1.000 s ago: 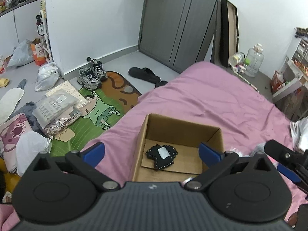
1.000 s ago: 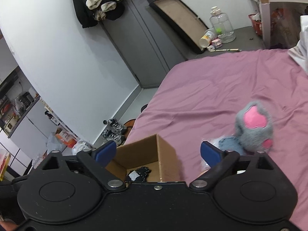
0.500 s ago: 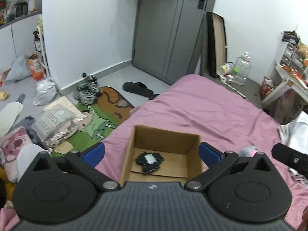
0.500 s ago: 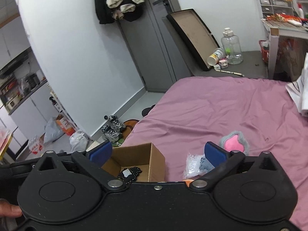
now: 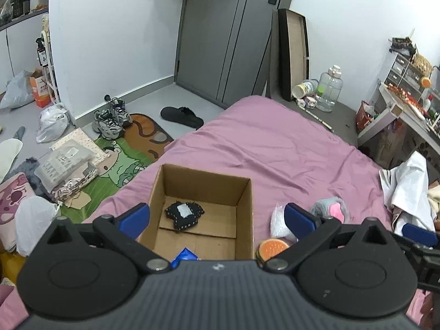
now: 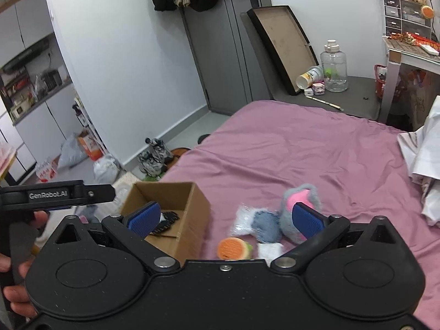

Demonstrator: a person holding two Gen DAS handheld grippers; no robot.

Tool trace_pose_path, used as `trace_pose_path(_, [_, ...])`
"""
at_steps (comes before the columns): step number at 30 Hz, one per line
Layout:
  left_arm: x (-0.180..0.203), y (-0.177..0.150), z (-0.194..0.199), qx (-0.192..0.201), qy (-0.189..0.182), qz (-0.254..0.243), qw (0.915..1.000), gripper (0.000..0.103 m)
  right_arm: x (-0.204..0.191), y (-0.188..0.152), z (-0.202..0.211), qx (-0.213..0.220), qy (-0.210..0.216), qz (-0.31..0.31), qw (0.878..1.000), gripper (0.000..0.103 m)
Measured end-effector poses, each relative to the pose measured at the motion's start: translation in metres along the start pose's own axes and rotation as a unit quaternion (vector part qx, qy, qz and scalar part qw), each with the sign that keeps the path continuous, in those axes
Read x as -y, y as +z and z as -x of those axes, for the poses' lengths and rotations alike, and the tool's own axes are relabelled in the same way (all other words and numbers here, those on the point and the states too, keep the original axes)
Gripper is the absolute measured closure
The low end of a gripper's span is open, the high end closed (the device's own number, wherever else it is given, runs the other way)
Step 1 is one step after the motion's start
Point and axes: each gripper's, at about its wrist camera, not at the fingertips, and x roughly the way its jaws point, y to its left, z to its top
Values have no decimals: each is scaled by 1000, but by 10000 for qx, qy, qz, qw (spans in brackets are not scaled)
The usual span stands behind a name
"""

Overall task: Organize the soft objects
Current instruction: 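Grasp the burger plush with the left tool while the right tool grasps the white tissue ball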

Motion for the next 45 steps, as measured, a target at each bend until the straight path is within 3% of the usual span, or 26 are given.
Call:
trace_pose_path(9, [26,-20,1,-195,-11,-62,9998,0,29,-1,12,-206,43,357,9991,0])
trace_pose_path(22, [70,-42,-16,-146,-216,-83,9996,1,90,-23,-12,-666,241,-377,9968,0])
trace_pose_path(29, [90,-49,-36,-272,-279,-83,9992,7,108,-31,-24,-732,379,-649,9945,1])
trace_pose_path(34, [98,-56,-58,-461,-262,-10,9986,20,125,-42,-42,-912,567,-1083,9883,18])
trace_pose_path(37, [102,-60,-72,-574,-242,71,9980,27,131,-50,-55,-991,710,-1286,9842,22])
trace_pose_path(45, [108,-66,-103,-738,-158,340,9966,38,125,-66,-90,-1210,877,-1228,9811,42])
